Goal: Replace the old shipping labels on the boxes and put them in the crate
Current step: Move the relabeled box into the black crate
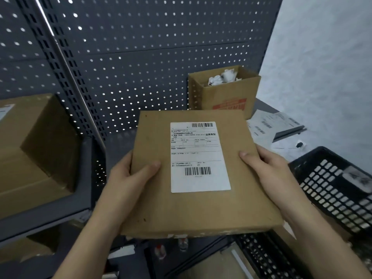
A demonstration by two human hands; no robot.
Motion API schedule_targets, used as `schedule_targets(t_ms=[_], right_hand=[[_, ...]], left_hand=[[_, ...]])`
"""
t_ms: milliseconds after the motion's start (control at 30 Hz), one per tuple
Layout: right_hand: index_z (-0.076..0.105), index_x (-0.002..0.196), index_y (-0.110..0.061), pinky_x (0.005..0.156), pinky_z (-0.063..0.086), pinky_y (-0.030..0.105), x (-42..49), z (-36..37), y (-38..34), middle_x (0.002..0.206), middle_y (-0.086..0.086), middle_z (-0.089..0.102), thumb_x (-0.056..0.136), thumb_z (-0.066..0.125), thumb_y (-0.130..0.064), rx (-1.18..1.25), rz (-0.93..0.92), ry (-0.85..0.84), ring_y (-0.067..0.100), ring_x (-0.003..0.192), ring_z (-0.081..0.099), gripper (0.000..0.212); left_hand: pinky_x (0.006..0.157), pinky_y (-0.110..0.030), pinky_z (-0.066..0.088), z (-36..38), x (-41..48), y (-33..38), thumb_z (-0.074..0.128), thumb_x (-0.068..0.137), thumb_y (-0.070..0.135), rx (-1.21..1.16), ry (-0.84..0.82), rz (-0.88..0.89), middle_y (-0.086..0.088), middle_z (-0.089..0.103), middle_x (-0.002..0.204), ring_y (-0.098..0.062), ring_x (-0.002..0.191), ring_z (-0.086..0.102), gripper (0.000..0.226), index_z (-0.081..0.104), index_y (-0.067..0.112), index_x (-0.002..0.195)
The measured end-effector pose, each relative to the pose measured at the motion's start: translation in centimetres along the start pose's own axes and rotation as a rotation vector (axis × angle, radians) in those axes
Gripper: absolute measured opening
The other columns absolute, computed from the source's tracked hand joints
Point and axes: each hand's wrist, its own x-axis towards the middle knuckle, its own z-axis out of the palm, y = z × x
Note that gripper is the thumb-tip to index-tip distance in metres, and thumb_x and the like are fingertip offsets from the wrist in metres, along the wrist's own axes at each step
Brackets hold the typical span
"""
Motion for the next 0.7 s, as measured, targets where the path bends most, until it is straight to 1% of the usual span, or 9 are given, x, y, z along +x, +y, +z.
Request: schedule_targets(t_ms=[100, 167, 300, 433, 500, 600, 700], right_hand=[[0.07, 0.106, -0.034, 0.055, 0.051, 0.016, -2.7, -2.5, -0.2, 0.091, -0.013, 0.075, 0.096, 0.057, -0.028, 0.003, -0.028, 0.098, 0.008, 0.076, 0.072, 0.017], [0.07, 0.107, -0.032, 0.054, 0.051, 0.017, -4.2, -4.2, -0.3, 0.092, -0.011, 0.075, 0.096, 0.057, -0.028, 0.005, -0.039, 0.17, 0.01, 0.076, 0.072, 0.017], [0.069, 0.108, -0.031, 0.049, 0.049, 0.015, -6.4, -7.4, -0.3, 0.088, -0.011, 0.075, 0.096, 0.057, -0.027, 0.029, -0.034, 0.315, 0.009, 0.07, 0.072, 0.017], [0.069, 0.108, -0.034, 0.048, 0.048, 0.014, -7.7, -10.8, 0.7, 0.087, -0.013, 0.075, 0.096, 0.057, -0.029, 0.017, 0.009, 0.493, 0.007, 0.068, 0.071, 0.017], [0.069, 0.108, -0.035, 0.05, 0.049, 0.016, -8.2, -12.2, 1.6, 0.088, -0.014, 0.075, 0.096, 0.057, -0.03, 0.015, 0.039, 0.579, 0.008, 0.07, 0.072, 0.018], [0.069, 0.109, -0.035, 0.051, 0.049, 0.016, -8.8, -13.6, 3.2, 0.09, -0.014, 0.075, 0.096, 0.057, -0.029, 0.008, 0.084, 0.702, 0.007, 0.071, 0.071, 0.018], [0.069, 0.107, -0.032, 0.048, 0.046, 0.014, -9.0, -14.5, 5.0, 0.086, -0.014, 0.074, 0.096, 0.058, -0.025, 0.001, 0.116, 0.817, 0.004, 0.066, 0.069, 0.017]], left_hand=[[0.068, -0.033, 0.053, 2.0, -1.4, 0.8, 0.068, 0.083, 0.04, 0.011, -0.034, 0.05, 0.016, 0.073, 0.097, -0.008, 0.079, 0.072, 0.04, 0.058, 0.04, 0.121], [0.066, -0.032, 0.053, 3.6, -1.8, 1.5, 0.068, 0.084, 0.038, 0.017, -0.087, 0.079, 0.017, 0.073, 0.095, -0.007, 0.078, 0.072, 0.038, 0.058, 0.041, 0.12], [0.07, -0.034, 0.054, 7.3, -1.2, 2.7, 0.067, 0.085, 0.038, 0.041, -0.221, 0.113, 0.018, 0.072, 0.097, -0.007, 0.08, 0.072, 0.036, 0.058, 0.044, 0.119], [0.061, -0.023, 0.052, 12.2, 0.3, 3.0, 0.067, 0.086, 0.036, 0.038, -0.389, 0.116, 0.02, 0.072, 0.096, -0.005, 0.079, 0.071, 0.036, 0.057, 0.043, 0.119], [0.065, -0.025, 0.051, 14.8, 1.2, 2.9, 0.068, 0.084, 0.037, 0.046, -0.465, 0.101, 0.021, 0.071, 0.096, -0.003, 0.08, 0.07, 0.037, 0.057, 0.046, 0.118], [0.071, -0.028, 0.052, 18.5, 2.9, 2.1, 0.069, 0.084, 0.034, 0.063, -0.596, 0.093, 0.019, 0.071, 0.1, -0.004, 0.087, 0.069, 0.037, 0.058, 0.042, 0.119], [0.069, -0.027, 0.052, 21.8, 4.4, 1.1, 0.07, 0.085, 0.028, 0.074, -0.717, 0.083, 0.018, 0.072, 0.098, -0.005, 0.086, 0.07, 0.033, 0.06, 0.039, 0.115]])
